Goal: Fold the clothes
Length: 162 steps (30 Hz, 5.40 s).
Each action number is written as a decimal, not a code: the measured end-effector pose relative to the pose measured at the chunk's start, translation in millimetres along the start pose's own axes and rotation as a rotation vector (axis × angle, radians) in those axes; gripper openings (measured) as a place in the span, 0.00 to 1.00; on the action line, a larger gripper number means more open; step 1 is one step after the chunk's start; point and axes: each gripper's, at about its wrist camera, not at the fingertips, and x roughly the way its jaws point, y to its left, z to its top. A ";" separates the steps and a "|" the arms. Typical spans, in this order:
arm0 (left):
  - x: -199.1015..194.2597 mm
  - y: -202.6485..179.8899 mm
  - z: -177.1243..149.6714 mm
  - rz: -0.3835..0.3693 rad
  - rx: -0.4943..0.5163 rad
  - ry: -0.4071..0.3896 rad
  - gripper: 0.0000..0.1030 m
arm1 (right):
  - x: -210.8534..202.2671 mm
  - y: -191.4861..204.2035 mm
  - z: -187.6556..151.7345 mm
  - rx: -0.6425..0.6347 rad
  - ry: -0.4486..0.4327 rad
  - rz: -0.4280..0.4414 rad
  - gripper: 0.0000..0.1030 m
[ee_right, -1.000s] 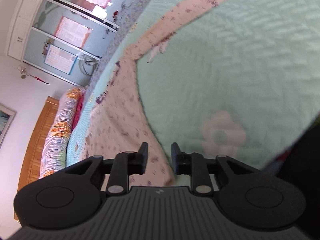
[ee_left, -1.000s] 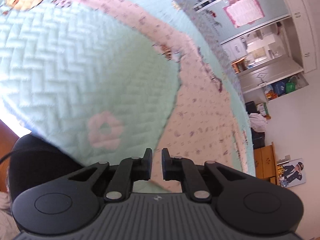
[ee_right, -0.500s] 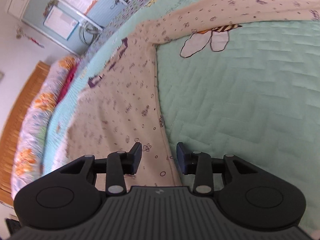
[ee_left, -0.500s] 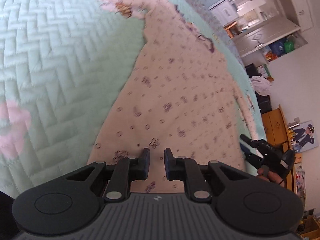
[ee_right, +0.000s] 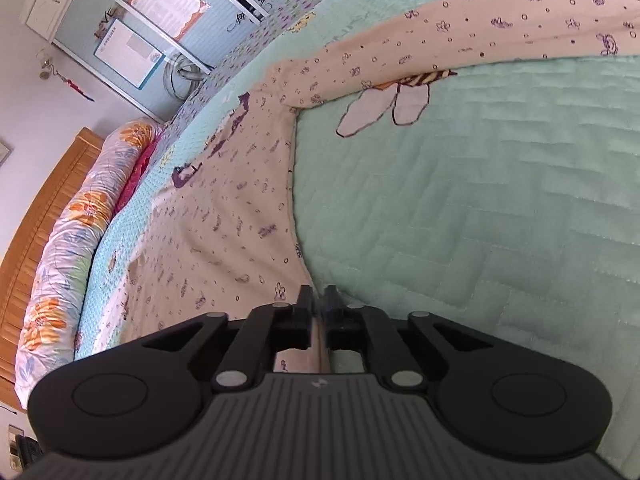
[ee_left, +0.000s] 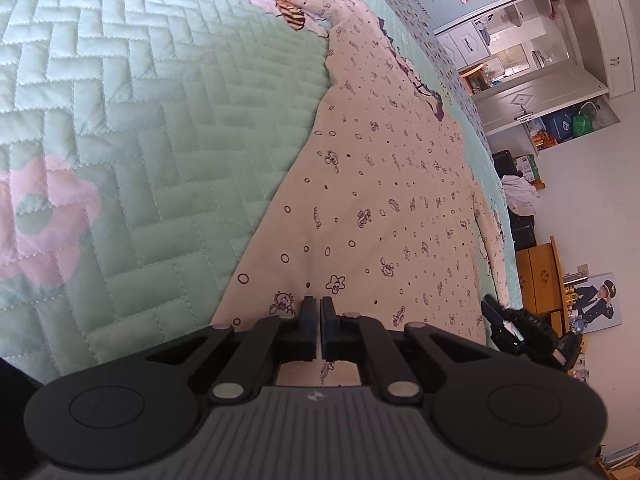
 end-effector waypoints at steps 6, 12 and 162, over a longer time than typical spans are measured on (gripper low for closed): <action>-4.0 -18.3 5.2 0.008 0.043 -0.018 0.14 | 20.4 21.6 38.6 -0.024 -0.019 0.013 0.44; -7.0 -36.7 10.8 0.015 0.084 -0.036 0.18 | 76.6 33.3 47.5 -0.093 0.068 -0.015 0.44; 1.9 -9.5 31.5 -0.132 -0.033 -0.033 0.55 | 346.7 355.7 -27.3 -0.978 -0.064 -0.327 0.22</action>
